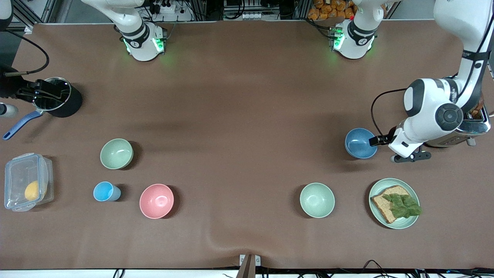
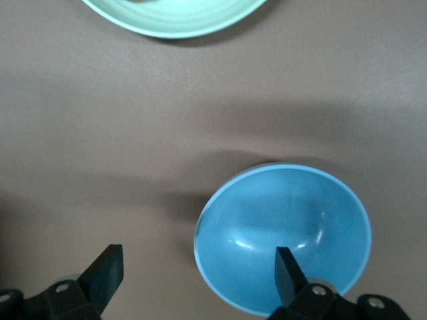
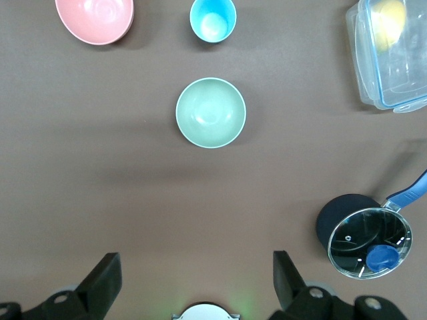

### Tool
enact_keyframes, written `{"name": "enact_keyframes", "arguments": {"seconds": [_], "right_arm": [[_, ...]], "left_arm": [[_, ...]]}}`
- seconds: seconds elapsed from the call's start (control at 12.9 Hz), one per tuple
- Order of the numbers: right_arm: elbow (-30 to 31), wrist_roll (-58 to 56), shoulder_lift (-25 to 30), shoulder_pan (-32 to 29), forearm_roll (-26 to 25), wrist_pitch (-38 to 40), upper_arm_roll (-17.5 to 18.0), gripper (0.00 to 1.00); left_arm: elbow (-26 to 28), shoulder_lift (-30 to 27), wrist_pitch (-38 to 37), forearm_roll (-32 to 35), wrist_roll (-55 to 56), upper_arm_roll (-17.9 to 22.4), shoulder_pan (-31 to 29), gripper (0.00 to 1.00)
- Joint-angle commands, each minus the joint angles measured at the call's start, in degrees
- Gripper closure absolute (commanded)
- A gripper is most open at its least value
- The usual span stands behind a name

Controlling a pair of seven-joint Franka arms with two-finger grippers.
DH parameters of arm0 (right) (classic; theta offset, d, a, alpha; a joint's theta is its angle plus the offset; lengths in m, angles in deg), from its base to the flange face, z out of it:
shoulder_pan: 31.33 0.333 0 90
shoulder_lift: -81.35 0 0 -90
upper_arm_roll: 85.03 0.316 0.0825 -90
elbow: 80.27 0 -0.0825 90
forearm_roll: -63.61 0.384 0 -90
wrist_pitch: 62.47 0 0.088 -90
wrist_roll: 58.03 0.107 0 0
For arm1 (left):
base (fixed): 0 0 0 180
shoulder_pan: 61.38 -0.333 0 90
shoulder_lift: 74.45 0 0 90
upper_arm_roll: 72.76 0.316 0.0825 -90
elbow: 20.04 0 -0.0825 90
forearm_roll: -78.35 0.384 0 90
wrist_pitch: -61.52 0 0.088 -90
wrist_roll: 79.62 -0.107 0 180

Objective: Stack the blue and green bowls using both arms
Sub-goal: 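Lower the left gripper onto the light blue bowl rim and grasp it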

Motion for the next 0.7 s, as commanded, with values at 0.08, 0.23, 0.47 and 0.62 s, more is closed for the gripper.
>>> {"name": "enact_keyframes", "arguments": {"seconds": [0.08,0.23,0.47,0.62], "right_arm": [[0.81,0.47,-3.59,-4.08,1.50,0.03,1.07,0.00],[2.13,-0.50,-6.66,-8.29,5.96,-0.23,1.07,0.00],[2.40,-1.03,-10.80,-9.19,6.60,-1.55,0.98,0.00],[2.57,-1.72,-14.75,-10.33,6.60,-2.42,0.98,0.00]], "left_arm": [[0.67,1.81,1.76,1.14,-0.06,-0.28,-0.34,0.10],[0.58,3.04,2.38,1.14,-0.06,-0.28,-0.34,0.22],[0.58,3.75,3.08,1.14,0.03,-0.28,-0.34,0.33],[0.58,4.10,3.26,1.14,0.03,-0.28,-0.34,0.35]]}}
